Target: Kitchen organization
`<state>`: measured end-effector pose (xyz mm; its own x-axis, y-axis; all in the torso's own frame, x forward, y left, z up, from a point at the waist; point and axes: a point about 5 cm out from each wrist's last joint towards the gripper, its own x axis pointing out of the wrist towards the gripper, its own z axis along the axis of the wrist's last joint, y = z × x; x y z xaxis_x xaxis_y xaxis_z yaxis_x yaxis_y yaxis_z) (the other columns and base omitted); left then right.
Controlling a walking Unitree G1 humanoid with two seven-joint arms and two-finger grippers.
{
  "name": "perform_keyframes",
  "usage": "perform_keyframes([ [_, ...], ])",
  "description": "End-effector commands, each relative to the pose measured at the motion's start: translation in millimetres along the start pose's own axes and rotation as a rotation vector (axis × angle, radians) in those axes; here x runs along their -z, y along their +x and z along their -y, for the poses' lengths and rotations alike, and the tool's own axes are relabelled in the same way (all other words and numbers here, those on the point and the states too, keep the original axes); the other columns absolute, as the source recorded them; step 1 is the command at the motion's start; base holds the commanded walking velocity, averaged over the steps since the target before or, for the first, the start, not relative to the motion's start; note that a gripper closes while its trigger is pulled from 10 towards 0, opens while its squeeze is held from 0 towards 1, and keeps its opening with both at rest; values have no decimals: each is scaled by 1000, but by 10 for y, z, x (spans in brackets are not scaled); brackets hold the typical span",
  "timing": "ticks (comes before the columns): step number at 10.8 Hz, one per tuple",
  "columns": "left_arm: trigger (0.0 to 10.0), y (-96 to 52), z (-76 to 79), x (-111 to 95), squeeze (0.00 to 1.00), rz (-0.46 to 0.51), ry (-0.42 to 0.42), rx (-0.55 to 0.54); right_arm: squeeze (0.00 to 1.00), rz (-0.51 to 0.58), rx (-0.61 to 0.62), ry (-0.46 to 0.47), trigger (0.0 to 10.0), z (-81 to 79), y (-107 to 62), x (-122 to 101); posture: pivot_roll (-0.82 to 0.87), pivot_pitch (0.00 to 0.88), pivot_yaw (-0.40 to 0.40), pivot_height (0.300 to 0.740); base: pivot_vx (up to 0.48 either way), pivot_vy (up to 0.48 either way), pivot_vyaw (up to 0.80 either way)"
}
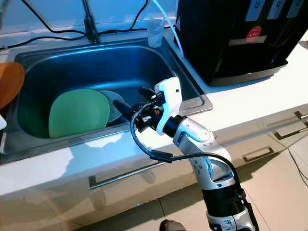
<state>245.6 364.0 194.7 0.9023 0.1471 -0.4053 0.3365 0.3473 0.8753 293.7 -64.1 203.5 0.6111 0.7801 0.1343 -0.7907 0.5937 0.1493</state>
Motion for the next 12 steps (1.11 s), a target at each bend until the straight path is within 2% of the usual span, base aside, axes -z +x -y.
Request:
perform_keyframes([
  [1, 10000, 12, 804, 247, 106, -111, -25, 389, 0, 6, 12, -7, 10000, 18, -17, 4, 111, 147, -82, 740, 0, 0, 0],
  [2, 10000, -19, 802, 273, 0, -121, -20, 410, 0, 7, 11, -7, 10000, 23, -9, 7, 114, 146, -84, 740, 0, 0, 0],
  [4, 10000, 0, 775, 273, 0, -121, -30, 349, 0, 8, 8, -7, 10000, 24, -6, 6, 113, 143, -88, 740, 0, 0, 0],
  [6, 10000, 94, 659, 223, 0, -88, -74, 196, 0, 7, 6, -6, 10000, 15, -1, 6, 108, 145, -91, 740, 0, 0, 0],
  [7, 10000, 130, 641, 198, 0, -73, -78, 162, 0, 7, 7, -6, 10000, 15, 0, 7, 108, 145, -91, 740, 0, 0, 0],
  [9, 10000, 213, 655, 170, 0, -57, -90, 113, 0, 7, 8, -6, 10000, 7, -3, 5, 99, 146, -91, 740, 0, 0, 0],
  [11, 10000, 276, 691, 147, 0, -47, -86, 117, 0, 8, 10, -5, 10000, 1, -6, 6, 92, 147, -88, 740, 0, 0, 0],
  [12, 8745, 313, 738, 137, 0, -41, -76, 144, 0, 8, 13, -5, 10000, 2, -12, 6, 88, 147, -86, 740, 0, 0, 0],
])
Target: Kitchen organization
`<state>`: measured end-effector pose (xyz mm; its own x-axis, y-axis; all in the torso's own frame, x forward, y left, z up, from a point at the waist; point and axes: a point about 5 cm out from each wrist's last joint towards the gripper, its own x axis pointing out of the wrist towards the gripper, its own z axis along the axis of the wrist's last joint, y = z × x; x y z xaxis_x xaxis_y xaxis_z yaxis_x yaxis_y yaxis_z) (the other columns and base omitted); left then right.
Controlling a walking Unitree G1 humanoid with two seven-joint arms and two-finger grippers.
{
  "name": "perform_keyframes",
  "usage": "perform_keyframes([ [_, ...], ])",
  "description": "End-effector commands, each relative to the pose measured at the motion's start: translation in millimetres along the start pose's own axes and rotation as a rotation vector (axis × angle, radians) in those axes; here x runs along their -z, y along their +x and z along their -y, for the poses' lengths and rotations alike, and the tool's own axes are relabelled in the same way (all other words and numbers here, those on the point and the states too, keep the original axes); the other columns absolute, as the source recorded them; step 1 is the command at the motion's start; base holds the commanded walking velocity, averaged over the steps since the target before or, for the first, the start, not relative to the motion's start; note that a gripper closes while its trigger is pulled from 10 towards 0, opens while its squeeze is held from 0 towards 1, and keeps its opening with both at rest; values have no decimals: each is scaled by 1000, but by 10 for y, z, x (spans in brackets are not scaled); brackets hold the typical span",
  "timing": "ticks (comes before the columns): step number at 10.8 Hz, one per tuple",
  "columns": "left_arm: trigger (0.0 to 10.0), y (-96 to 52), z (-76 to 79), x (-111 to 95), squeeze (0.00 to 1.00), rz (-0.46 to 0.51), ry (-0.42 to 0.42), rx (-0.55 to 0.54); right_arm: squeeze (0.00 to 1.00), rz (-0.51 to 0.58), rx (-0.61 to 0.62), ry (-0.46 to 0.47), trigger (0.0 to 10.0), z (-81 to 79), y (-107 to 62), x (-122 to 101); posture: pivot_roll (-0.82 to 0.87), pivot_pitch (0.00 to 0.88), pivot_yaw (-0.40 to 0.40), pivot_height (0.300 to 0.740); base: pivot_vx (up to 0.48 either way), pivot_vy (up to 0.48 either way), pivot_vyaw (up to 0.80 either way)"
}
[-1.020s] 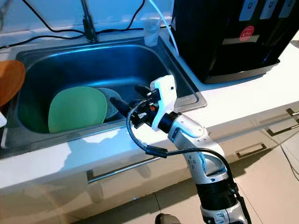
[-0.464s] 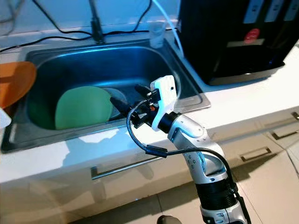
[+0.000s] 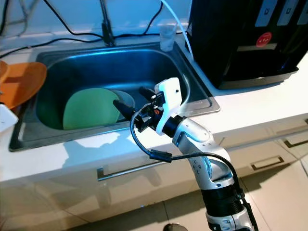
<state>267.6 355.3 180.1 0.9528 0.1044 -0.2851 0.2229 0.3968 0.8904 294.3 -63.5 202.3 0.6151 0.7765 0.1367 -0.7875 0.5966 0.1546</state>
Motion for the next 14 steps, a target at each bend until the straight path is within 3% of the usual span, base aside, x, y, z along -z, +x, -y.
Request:
perform_keyframes([
  [1, 1843, -2, 657, 277, 0, -133, -9, 264, 0, 6, 12, -10, 10000, 0, -25, -10, 86, 147, -82, 740, 0, 0, 0],
  [2, 0, 8, 668, 283, 0, -134, -4, 279, 0, 7, 15, -10, 10000, -3, -33, -8, 82, 148, -79, 740, 0, 0, 0],
  [5, 0, 15, 687, 300, 0, -138, 21, 331, 0, 7, 22, -9, 10000, 1, -42, -3, 82, 150, -76, 740, 0, 0, 0],
  [11, 0, -233, 616, 377, 0, -145, 59, 384, 0, -2, 18, -7, 10000, -8, -45, 29, 104, 156, -80, 740, 0, 0, 0],
  [14, 0, -342, 405, 260, 0, -121, 78, 382, 0, -8, 7, -8, 10000, -16, -25, 49, 116, 157, -83, 740, 0, 0, 0],
])
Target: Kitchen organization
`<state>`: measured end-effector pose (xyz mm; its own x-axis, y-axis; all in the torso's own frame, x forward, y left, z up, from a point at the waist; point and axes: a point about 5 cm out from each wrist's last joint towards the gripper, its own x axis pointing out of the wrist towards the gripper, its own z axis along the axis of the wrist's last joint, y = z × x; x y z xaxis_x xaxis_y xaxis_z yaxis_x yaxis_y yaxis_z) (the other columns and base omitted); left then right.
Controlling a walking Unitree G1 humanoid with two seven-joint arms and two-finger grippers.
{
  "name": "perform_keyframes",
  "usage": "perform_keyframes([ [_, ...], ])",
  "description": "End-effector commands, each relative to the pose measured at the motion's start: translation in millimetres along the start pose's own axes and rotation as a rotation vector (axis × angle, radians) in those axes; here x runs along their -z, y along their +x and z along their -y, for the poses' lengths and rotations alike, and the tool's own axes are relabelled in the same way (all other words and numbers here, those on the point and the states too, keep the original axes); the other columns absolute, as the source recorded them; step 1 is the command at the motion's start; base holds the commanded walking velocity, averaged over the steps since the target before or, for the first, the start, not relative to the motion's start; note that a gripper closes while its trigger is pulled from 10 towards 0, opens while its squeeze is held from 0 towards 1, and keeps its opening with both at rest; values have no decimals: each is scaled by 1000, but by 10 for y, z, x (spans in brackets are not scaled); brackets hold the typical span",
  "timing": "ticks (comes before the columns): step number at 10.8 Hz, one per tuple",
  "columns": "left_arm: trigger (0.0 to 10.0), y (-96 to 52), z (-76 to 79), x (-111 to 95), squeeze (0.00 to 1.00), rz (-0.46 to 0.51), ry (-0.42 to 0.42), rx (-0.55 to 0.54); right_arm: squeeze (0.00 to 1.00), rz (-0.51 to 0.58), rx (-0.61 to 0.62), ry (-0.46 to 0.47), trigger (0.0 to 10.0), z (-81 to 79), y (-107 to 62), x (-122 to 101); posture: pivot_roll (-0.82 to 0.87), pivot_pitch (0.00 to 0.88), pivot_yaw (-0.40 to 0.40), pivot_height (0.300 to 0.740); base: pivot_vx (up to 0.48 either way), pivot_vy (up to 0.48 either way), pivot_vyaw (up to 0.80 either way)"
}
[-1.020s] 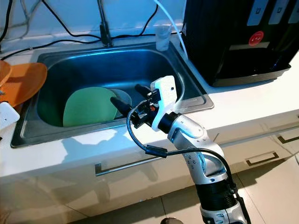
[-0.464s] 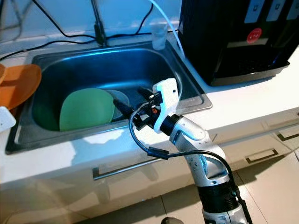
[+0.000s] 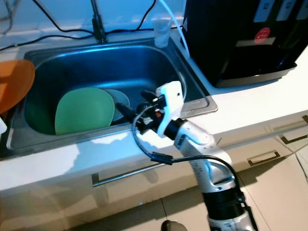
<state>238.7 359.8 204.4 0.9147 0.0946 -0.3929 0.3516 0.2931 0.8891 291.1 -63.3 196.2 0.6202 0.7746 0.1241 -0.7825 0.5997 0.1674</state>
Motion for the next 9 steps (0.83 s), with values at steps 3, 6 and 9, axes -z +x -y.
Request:
perform_keyframes([
  [3, 0, -19, 494, 7, 0, -29, -37, 282, 0, 2, -1, -20, 10000, 5, 3, -6, 127, 158, -86, 740, 0, 0, 0],
  [6, 0, -150, 227, -273, 0, 30, -29, 234, 0, -3, -16, -20, 10000, -8, 36, 15, 143, 161, -92, 740, 0, 0, 0],
  [9, 0, -206, 135, -276, 0, -8, -22, 246, 0, -1, -15, -22, 10000, 1, 42, 17, 145, 158, -90, 740, 0, 0, 0],
])
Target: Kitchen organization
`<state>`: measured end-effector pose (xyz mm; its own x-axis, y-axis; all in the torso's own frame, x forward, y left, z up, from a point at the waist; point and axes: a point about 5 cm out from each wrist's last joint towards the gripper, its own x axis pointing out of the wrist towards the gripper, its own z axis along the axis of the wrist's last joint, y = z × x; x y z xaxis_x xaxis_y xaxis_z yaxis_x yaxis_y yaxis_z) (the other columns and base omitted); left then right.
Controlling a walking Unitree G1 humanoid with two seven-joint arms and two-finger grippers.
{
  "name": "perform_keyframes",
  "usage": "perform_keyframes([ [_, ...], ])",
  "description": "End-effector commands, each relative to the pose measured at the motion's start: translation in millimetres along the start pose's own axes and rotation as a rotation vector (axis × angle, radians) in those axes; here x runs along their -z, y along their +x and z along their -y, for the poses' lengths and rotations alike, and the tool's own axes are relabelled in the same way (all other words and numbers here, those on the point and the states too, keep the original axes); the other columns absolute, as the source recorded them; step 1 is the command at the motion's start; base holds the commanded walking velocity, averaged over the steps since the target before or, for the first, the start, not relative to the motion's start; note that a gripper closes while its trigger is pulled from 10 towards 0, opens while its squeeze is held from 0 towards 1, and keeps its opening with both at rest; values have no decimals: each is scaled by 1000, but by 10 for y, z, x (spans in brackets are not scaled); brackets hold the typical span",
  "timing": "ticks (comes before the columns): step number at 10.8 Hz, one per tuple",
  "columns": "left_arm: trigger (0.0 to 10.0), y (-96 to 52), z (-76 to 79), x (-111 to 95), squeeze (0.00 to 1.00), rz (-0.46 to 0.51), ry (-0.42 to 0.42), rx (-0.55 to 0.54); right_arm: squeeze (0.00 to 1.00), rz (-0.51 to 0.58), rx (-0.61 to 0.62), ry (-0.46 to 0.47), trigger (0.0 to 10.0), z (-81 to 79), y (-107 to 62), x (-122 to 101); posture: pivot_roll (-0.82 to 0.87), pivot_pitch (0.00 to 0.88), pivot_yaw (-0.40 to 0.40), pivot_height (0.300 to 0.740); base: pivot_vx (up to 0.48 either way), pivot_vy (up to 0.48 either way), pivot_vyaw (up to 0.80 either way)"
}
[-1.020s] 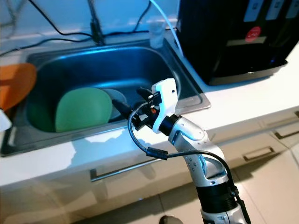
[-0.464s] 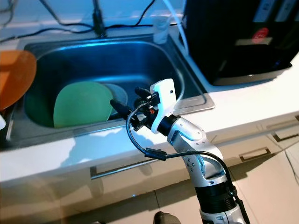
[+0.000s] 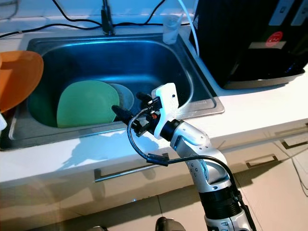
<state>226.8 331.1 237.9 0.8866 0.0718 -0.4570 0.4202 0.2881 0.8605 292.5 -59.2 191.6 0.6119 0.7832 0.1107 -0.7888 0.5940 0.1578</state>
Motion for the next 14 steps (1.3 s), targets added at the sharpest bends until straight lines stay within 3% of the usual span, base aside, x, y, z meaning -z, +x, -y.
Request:
perform_keyframes([
  [1, 0, 39, 261, 43, 0, -25, -31, 191, 0, 13, -5, -14, 10000, 13, 4, -32, 149, 157, -92, 740, 0, 0, 0],
  [3, 0, -59, 168, 47, 0, -45, -26, 207, 0, 13, -8, -14, 10000, 14, 14, -24, 164, 159, -95, 740, 0, 0, 0],
  [6, 0, -177, 163, 140, 0, -122, -32, 244, 0, 12, -22, -10, 10000, 6, 53, -10, 183, 160, -103, 740, 0, 0, 0],
  [9, 0, -203, 200, 211, 0, -167, -51, 269, 0, 12, -23, -11, 10000, 10, 57, -4, 185, 160, -105, 740, 0, 0, 0],
  [14, 0, -249, 137, 365, 0, -269, -65, 256, 0, 11, -16, -12, 10000, 27, 45, 7, 181, 159, -103, 740, 0, 0, 0],
])
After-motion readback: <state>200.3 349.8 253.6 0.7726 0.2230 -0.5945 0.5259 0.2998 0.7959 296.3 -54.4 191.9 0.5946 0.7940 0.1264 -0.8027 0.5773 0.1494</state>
